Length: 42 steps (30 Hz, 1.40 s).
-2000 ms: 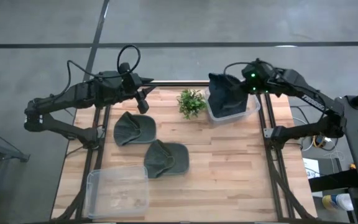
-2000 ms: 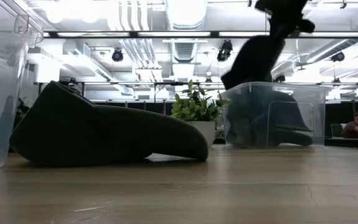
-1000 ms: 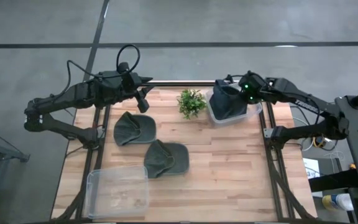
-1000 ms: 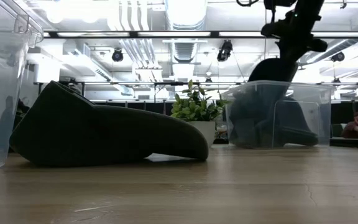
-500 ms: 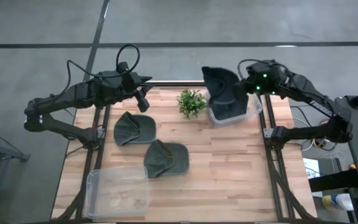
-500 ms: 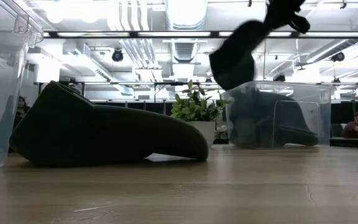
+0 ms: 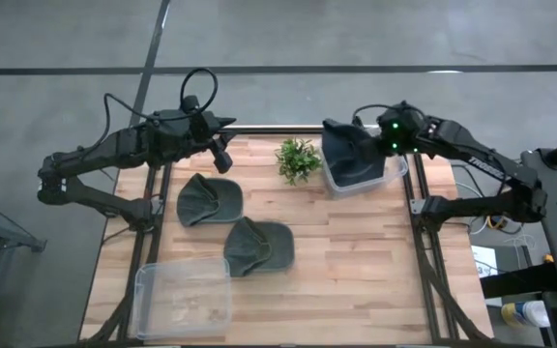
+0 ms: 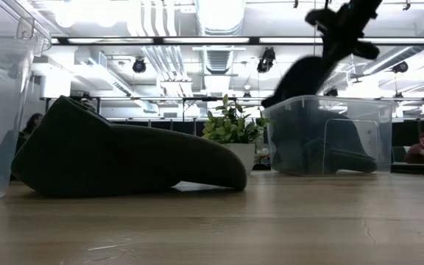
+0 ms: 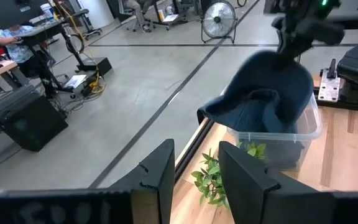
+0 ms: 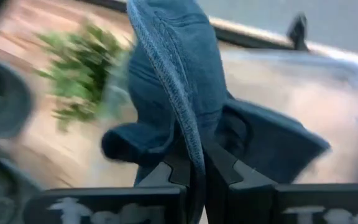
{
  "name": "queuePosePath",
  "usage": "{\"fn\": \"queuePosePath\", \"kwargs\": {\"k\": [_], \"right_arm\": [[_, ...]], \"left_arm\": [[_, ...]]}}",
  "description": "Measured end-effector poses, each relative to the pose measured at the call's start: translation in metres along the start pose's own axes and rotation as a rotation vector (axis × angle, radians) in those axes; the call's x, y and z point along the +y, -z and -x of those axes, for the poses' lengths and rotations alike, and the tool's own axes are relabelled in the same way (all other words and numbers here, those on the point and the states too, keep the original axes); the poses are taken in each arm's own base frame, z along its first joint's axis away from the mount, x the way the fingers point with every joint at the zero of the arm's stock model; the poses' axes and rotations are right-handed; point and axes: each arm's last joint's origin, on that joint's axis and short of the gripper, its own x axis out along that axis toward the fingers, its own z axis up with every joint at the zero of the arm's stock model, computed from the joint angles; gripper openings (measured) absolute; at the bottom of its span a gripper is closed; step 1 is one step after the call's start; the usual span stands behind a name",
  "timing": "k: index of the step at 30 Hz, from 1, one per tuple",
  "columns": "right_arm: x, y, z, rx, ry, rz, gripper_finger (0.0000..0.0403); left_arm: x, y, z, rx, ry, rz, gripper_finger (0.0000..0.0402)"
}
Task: Pick & Place hat
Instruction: Put the blue cap into the top transparent bin
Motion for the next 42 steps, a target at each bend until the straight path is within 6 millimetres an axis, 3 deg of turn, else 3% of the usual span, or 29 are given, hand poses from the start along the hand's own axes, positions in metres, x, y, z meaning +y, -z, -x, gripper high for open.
{"fn": "queuePosePath", "kwargs": {"k": [8,13,18,22,27,31,37,42], "right_arm": [[-0.019,0.021,-0.033,0.113,0.095,-0.034,0.0012],[-0.024,0.029,-0.035,0.163,0.161,-0.04,0.0014],[-0.026,0.026,-0.023,0.165,0.242,-0.019,0.005],[-0.024,0.018,-0.01,0.141,0.247,0.009,0.0106],[-0.027,0.013,0.012,0.119,0.384,0.0,0.0172],[-0.026,0.005,0.032,0.046,0.418,-0.035,0.0192],[-0.009,-0.015,0.052,-0.054,0.233,-0.012,0.016],[0.0,-0.023,0.041,-0.021,0.132,0.019,0.0072]], "left_arm": [[0.0,0.0,0.0,0.0,0.0,0.007,0.0119],[0.0,0.0,0.0,0.0,0.001,0.007,0.0119],[0.0,0.0,0.0,0.0,0.001,0.003,0.0119],[0.0,0.0,0.0,0.0,0.001,0.003,0.0119],[0.0,0.0,0.0,-0.001,0.002,0.003,0.0119],[0.0,0.0,0.0,-0.001,0.006,0.002,0.0119],[0.0,0.0,0.0,-0.001,0.007,0.002,0.0119],[0.0,0.0,0.0,-0.001,0.007,0.002,0.0119]]}}
